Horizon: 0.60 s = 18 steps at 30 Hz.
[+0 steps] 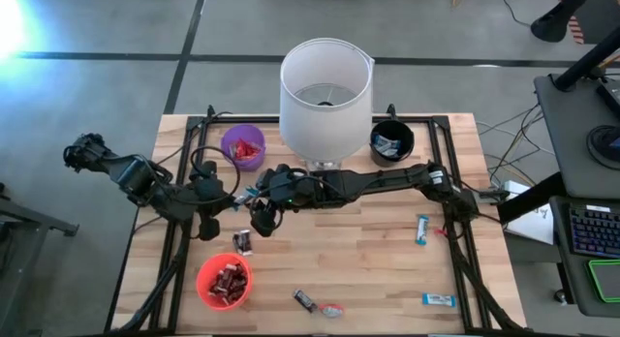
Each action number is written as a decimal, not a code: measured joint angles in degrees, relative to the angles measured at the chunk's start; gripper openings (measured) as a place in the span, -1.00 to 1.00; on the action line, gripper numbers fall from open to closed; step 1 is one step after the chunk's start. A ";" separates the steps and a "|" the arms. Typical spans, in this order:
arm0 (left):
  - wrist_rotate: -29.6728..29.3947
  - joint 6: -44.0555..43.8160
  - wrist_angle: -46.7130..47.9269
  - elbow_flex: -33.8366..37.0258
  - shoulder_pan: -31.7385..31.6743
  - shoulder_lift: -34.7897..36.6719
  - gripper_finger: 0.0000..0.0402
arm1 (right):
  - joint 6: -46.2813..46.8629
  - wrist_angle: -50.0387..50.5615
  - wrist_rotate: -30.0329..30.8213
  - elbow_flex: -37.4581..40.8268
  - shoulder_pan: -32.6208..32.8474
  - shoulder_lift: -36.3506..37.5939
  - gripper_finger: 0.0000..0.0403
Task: Sort candy
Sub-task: Put the white chocolate into the black bin
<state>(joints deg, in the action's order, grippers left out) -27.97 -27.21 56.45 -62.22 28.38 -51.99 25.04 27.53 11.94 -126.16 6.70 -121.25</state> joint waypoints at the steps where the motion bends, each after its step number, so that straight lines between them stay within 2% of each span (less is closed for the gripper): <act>1: -0.02 0.54 0.00 0.00 0.00 -0.06 -0.99 | -0.24 0.00 0.00 0.01 0.00 0.00 -0.20; 9: 1.66 2.01 -0.04 0.00 0.00 -0.35 -0.99 | -2.11 -0.66 -0.20 0.01 0.02 -0.06 -0.22; 18: 2.99 2.74 -0.28 0.04 0.02 -1.01 -0.99 | -3.18 -2.58 -3.33 0.05 0.09 -0.07 -0.45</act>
<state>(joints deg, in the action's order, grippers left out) -24.97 -24.47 56.16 -62.17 28.40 -53.00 21.87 24.95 8.61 -126.10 6.79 -121.32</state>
